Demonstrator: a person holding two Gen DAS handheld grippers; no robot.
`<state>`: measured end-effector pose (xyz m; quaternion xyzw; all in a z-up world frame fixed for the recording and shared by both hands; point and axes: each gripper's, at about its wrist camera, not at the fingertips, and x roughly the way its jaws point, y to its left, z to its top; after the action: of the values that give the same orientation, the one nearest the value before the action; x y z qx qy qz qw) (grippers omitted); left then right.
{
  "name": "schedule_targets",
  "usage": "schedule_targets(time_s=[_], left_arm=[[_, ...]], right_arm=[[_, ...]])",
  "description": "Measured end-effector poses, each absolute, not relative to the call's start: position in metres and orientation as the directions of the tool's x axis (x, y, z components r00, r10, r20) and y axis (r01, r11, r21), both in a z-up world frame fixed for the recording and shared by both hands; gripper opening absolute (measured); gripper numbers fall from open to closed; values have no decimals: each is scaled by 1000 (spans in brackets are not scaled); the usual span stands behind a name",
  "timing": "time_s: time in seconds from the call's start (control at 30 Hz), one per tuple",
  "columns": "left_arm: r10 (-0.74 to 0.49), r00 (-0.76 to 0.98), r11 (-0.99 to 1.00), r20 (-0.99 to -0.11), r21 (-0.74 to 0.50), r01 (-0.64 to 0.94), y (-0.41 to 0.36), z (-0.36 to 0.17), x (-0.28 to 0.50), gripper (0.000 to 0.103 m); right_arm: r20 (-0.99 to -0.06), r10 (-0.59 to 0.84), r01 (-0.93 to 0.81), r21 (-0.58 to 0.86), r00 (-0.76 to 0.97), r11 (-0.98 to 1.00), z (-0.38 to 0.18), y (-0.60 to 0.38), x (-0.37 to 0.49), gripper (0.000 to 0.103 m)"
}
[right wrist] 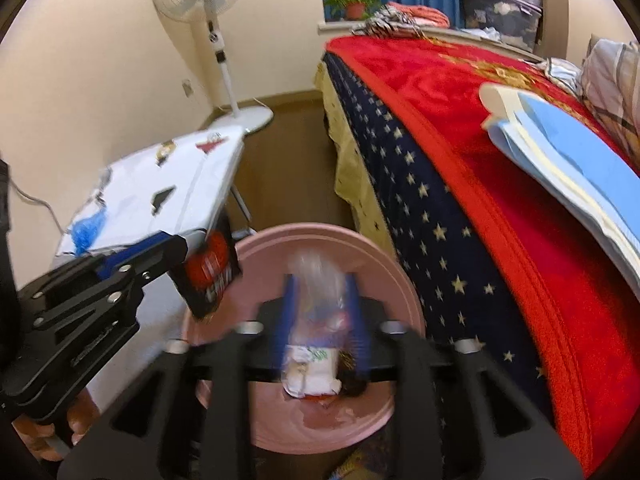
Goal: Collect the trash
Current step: 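Carry the clear bag and black pouch over the pink wastebasket and open both grippers, then move both open grippers back over the ironing board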
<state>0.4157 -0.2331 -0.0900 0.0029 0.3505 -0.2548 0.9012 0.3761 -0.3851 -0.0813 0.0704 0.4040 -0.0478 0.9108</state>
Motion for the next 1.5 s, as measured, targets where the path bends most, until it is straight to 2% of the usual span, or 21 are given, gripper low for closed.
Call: schedule_targets(time_s=[0.03, 0.07, 0.1, 0.13, 0.17, 0.23, 0.37, 0.5, 0.7, 0.97, 1.2, 1.33, 1.5], left_arm=[[-441, 635, 877, -634, -154, 455, -233, -90, 413, 58], [-422, 651, 887, -631, -140, 439, -231, -89, 414, 77], [-400, 668, 901, -627, -135, 413, -226, -89, 414, 84], [-391, 676, 909, -624, -144, 392, -221, -88, 415, 91], [-387, 679, 913, -623, -154, 378, -217, -87, 417, 91], [-379, 683, 920, -624, -175, 351, -207, -85, 420, 91], [-308, 718, 948, -624, -140, 285, -186, -75, 417, 91], [-250, 753, 968, -609, -140, 209, -151, -62, 404, 94], [-219, 781, 976, -585, -115, 187, -124, -46, 388, 95], [-195, 803, 981, -563, -107, 163, -106, -30, 371, 95], [-147, 837, 989, -527, -95, 114, -72, -7, 354, 95], [-88, 862, 995, -500, -85, 53, -35, 6, 343, 95], [17, 877, 998, -480, -42, -42, 14, 15, 335, 95]], right_arm=[[-742, -47, 159, 81, 669, 984, -82, -385, 375, 57], [-738, -75, 181, 65, 671, 981, -81, -386, 374, 59], [-738, -79, 190, 68, 671, 979, -80, -388, 374, 61], [-738, -73, 195, 81, 671, 977, -79, -390, 374, 69], [-735, -70, 206, 96, 674, 974, -78, -392, 373, 75], [-718, -69, 203, 101, 692, 974, -72, -391, 371, 76], [-669, -63, 160, 84, 740, 984, -57, -377, 369, 84], [-624, -18, 74, 65, 781, 995, -43, -349, 369, 87], [-597, -9, -1, -17, 802, 1000, -33, -319, 362, 92], [-573, -15, 19, 0, 820, 1000, -18, -310, 356, 93], [-515, 63, -33, 67, 855, 997, 5, -287, 341, 93], [-474, 129, -83, 117, 871, 990, 15, -269, 334, 94], [-481, 198, -137, 158, 854, 978, 12, -240, 340, 94]])
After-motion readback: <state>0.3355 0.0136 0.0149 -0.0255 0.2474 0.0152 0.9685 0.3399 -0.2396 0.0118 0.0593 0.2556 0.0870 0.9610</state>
